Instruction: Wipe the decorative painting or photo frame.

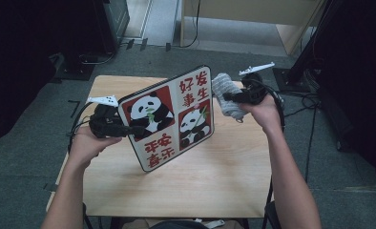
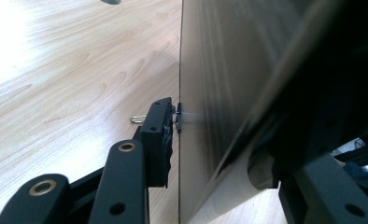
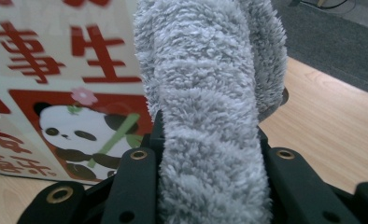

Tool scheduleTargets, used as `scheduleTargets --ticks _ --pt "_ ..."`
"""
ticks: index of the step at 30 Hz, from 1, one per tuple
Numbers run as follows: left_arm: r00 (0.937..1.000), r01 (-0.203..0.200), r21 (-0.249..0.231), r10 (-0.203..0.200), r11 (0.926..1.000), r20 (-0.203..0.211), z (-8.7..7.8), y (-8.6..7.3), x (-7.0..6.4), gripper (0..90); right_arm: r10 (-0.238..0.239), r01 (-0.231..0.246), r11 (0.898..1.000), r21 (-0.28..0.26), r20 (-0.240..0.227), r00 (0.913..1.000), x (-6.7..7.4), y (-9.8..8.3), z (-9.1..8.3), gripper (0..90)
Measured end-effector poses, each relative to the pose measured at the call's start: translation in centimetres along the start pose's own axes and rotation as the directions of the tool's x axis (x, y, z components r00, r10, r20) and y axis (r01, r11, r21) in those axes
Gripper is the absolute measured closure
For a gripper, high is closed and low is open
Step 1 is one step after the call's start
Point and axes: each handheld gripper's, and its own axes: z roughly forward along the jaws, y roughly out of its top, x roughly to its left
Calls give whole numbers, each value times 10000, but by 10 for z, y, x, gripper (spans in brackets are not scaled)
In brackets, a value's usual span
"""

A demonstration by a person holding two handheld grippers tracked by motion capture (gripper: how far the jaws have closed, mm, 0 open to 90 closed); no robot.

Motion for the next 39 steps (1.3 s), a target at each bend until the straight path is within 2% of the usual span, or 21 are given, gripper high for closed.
scheduleTargets --ticks 2,5,7,13,17,18,20,24,28,35,39 --pt "10000 19 -33 -19 10000 19 0 -1 0 614 -51 51 10000 -33 12 10000 2 7 -6 676" --pt "9997 258 -254 -257 9993 35 -2 -1 1 647 -174 175 9997 -170 21 9998 6 19 -14 674" --pt "9987 418 -467 -404 9980 310 -4 0 0 664 -292 291 9992 -277 -13 9996 9 27 -19 673" --pt "9992 389 -454 -388 9982 38 -4 0 1 724 -760 757 9956 -550 -32 9971 24 50 -31 673" --pt "9996 299 -560 -298 9980 31 -4 1 1 762 -945 943 9936 -619 -11 9955 31 61 -36 672" --pt "9994 331 -653 -325 9973 104 -4 1 1 781 -1112 1105 9914 -706 -58 9938 36 68 -39 673" --pt "9994 314 -634 -304 9975 152 -4 1 2 785 -1201 1192 9901 -741 -68 9927 39 72 -40 672" --pt "9995 247 -706 -232 9972 215 -5 1 7 794 -1551 1516 9836 -977 -290 9875 54 85 -42 672" --pt "9993 203 -657 -182 9976 330 -5 2 10 794 -1643 1624 9840 -728 -218 9862 59 87 -34 672" --pt "9989 112 -568 -86 9983 464 -6 4 13 795 -1678 1670 9853 -355 -203 9856 59 75 -23 678" --pt "9981 92 -514 -61 9986 607 -6 5 16 793 -1624 1612 9861 -407 -292 9863 56 66 -20 680"
